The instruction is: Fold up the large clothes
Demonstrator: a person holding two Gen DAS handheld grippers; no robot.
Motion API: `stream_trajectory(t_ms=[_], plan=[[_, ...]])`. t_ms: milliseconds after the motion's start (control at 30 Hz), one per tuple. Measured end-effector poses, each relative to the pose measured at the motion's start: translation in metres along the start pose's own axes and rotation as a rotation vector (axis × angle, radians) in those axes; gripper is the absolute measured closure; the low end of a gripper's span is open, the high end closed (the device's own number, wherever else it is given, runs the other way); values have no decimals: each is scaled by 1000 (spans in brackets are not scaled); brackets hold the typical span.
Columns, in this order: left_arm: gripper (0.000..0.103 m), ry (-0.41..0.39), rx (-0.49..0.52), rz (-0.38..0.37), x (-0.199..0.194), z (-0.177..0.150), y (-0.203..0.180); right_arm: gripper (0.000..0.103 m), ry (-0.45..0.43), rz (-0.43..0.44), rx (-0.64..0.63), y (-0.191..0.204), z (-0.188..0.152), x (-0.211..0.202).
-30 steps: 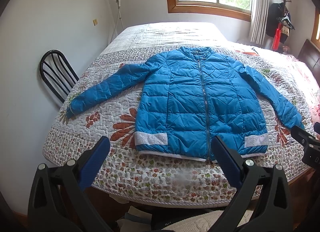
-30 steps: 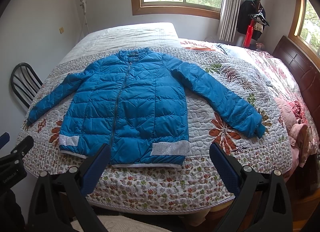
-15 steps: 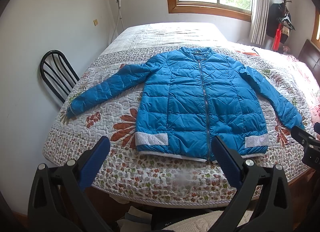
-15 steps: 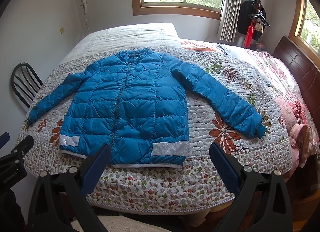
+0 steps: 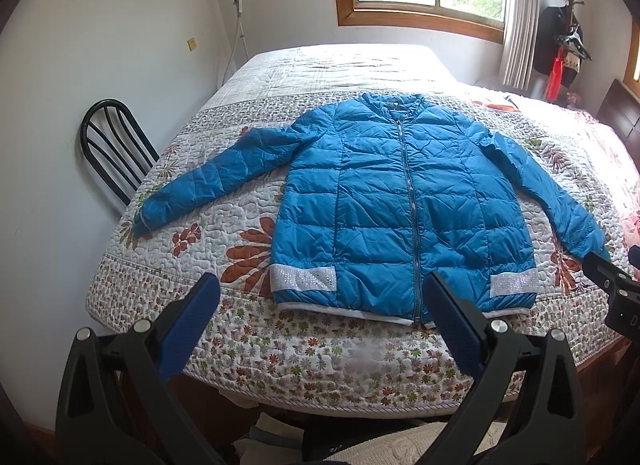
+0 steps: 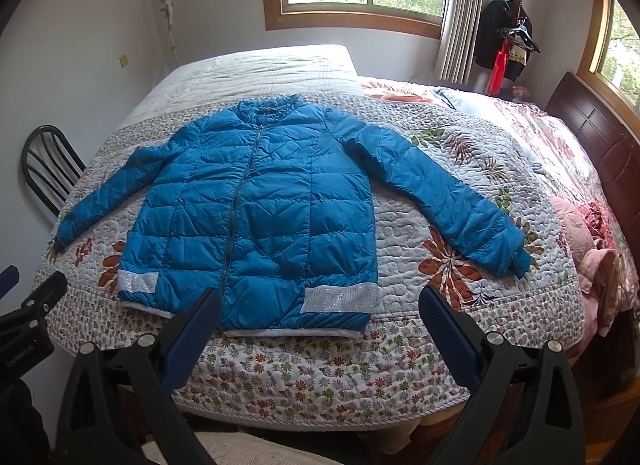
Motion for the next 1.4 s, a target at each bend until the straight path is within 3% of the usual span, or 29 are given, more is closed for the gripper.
stream_trajectory(t_ms=[567,733,900,1000,1033,1100,1133,1400], plan=[[3,14,-3,-2,6,4,2,4,6,2,5,-3,4,8],[3,28,-4,-4,23,17,1,4,16,38,83,-27,16,25],[3,22,-17,-23,54,46,-12,4,17,-19,206,-92,33,56],[3,-20,-10,-34,77,70,-32,4,19,-24,321,-149,41,79],[3,-28,-12,-47,85,78,-40,4,22,-39,383,-188,45,95],[3,-39,-13,-72,105,94,-58,4,21,-42,412,-207,47,103],[3,-37,-10,-73,117,103,-69,4,15,-69,468,-246,47,119],[3,-9,-8,-136,206,152,-162,4,120,-159,595,-375,17,206]])
Point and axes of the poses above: each gripper's, at about its wrist camera, not at the fingertips, and x roughly the way its jaws point, y to its left, z to its top, the point moved 4 cm from there along x, roughly the way its jaws point
